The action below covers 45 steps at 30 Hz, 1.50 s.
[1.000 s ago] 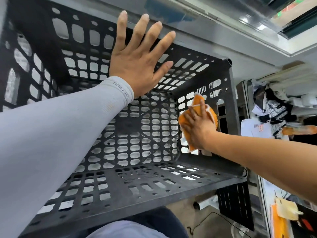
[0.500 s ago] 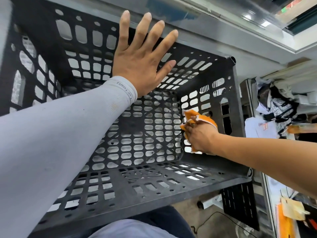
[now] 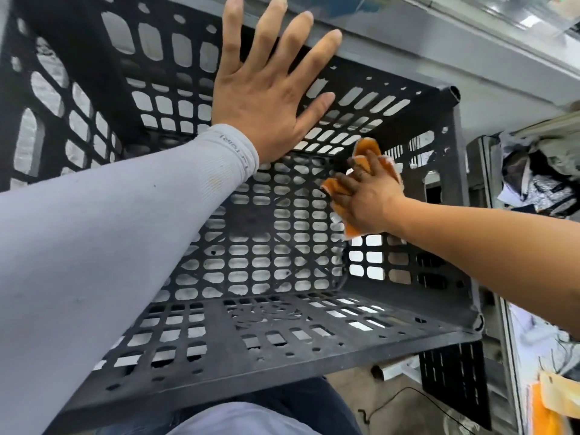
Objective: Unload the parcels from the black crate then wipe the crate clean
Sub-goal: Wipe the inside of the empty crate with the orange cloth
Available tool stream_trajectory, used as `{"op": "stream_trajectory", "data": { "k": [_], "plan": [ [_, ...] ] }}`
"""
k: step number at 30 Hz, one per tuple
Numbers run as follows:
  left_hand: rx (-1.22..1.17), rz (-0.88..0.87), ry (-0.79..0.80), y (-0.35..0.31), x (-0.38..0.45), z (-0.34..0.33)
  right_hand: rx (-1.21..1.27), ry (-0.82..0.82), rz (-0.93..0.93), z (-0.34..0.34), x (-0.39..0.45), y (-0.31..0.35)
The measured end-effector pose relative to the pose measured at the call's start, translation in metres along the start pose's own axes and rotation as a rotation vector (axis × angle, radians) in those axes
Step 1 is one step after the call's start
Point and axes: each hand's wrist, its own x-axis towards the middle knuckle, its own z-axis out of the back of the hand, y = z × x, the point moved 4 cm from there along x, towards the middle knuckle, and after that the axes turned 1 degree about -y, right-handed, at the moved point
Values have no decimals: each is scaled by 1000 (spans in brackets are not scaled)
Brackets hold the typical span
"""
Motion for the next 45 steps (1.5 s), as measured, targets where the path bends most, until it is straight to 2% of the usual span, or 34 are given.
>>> {"op": "stream_trajectory", "data": {
  "k": [3,8,13,16,19,22,25,28,31,35,40,45],
  "plan": [
    [3,0,4,1,-2,0,-169,98,-41,-11,2,7],
    [-13,-8,8,2,-1,1,-254,102,-45,-6,0,17],
    [-17,-23,-10,0,0,0,-207,173,97,-8,-37,30],
    [-9,-27,-22,2,1,-1,-55,215,124,-9,-60,45],
    [-7,-43,-24,3,0,-1,-153,210,309,-20,-75,69],
    [-11,-49,-26,3,0,-1,-127,296,405,-37,-83,86],
    [-11,-44,-25,2,-1,-2,-25,306,292,-37,-76,79],
    [-5,-39,-23,3,-1,-2,-122,212,225,-27,-57,63],
    [-7,-31,-15,2,-1,-1,-85,163,70,-13,-35,44],
    [-17,-22,-13,1,-1,-2,-124,50,-32,-7,0,13],
    [-14,-10,4,0,0,-1,-142,37,-23,5,10,-7],
    [-6,-21,-2,1,0,-2,-243,107,3,-15,-6,22]
  ]
}}
